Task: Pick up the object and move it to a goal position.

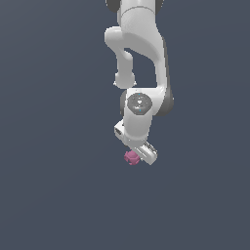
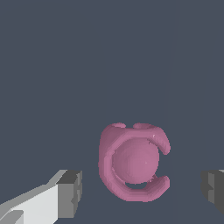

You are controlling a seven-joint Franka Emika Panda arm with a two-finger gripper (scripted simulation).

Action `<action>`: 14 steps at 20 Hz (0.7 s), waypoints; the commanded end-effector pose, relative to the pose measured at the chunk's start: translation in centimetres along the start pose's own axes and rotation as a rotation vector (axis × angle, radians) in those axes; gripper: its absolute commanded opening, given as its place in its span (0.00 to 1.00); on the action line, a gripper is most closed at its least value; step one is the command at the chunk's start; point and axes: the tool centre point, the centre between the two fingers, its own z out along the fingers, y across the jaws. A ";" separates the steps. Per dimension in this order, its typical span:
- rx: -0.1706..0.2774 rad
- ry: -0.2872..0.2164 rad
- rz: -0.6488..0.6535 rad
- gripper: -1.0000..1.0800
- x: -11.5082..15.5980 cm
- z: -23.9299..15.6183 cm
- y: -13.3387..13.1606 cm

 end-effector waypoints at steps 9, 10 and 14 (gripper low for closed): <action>0.000 0.000 0.005 0.96 0.0 2.0 0.0; 0.000 0.000 0.005 0.96 0.0 2.6 0.0; 0.000 0.000 0.007 0.96 -0.1 4.5 0.1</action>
